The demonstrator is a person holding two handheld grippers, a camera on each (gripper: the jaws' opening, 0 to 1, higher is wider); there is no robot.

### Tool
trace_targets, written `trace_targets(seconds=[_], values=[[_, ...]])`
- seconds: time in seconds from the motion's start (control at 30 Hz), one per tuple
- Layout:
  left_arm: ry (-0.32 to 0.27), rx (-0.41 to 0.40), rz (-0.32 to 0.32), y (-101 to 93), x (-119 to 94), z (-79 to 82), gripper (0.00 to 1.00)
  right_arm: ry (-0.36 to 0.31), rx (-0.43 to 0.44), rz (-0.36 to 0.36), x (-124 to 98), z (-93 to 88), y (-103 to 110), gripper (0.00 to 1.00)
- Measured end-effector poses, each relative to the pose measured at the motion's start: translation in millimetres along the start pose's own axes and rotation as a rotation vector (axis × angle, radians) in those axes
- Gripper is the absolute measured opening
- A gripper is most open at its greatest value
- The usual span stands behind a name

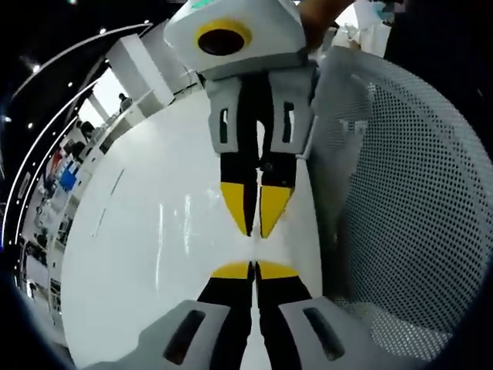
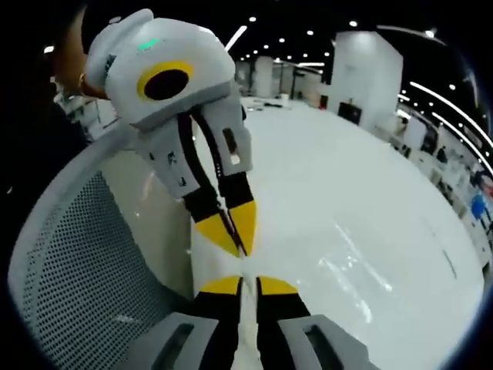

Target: Open the resealable bag by pulling the two sides of the seal apart until the entire bag opening is separated and visibly accessible.

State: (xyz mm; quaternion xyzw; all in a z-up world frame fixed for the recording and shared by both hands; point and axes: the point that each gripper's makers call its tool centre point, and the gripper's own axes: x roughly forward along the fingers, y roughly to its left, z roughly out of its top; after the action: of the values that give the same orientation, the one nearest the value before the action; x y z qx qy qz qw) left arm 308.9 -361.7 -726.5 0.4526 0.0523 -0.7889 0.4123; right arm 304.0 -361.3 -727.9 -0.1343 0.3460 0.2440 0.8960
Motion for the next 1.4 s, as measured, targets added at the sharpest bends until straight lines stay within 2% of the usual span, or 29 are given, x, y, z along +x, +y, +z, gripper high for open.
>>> trace_targets(seconds=[0.03,0.1,0.2,0.3,0.6,0.77,0.93,1.03,1.07,1.13,1.4], values=[[0.000,0.006,-0.003,-0.8,0.2,0.2,0.00,0.007,-0.018,-0.002,0.4,0.5,0.4,0.04],[0.001,0.016,-0.008,-2.1,0.4,0.9,0.00,0.061,-0.175,-0.017,1.3,-0.9,0.1,0.04],[-0.005,0.026,-0.016,-3.5,0.0,2.7,0.00,0.083,-0.260,-0.013,5.5,1.7,6.7,0.03],[-0.008,0.022,-0.028,-5.8,-0.2,3.3,0.00,0.097,-0.262,0.013,9.2,2.0,11.8,0.01],[-0.020,0.028,-0.036,-7.8,-2.2,3.6,0.00,0.112,-0.301,0.018,8.3,2.5,10.6,0.00],[0.012,0.020,-0.026,-8.7,-1.3,2.3,0.00,0.122,-0.318,0.019,8.6,2.7,13.2,0.00],[0.012,0.020,-0.019,-9.0,0.3,4.3,0.11,0.124,-0.353,0.028,10.5,5.5,16.5,0.00],[0.026,0.069,-0.030,-11.4,-0.5,3.6,0.07,0.140,-0.382,0.030,11.2,3.8,17.3,0.00],[0.026,0.087,-0.021,-10.4,-0.8,3.6,0.00,0.143,-0.394,0.037,11.2,3.1,18.1,0.00],[0.013,0.077,-0.041,-13.8,-1.6,4.3,0.00,0.145,-0.407,0.035,10.7,2.8,17.6,0.00],[0.012,0.072,-0.011,-11.5,-1.4,5.5,0.00,0.142,-0.408,0.018,9.6,3.0,15.5,0.00]])
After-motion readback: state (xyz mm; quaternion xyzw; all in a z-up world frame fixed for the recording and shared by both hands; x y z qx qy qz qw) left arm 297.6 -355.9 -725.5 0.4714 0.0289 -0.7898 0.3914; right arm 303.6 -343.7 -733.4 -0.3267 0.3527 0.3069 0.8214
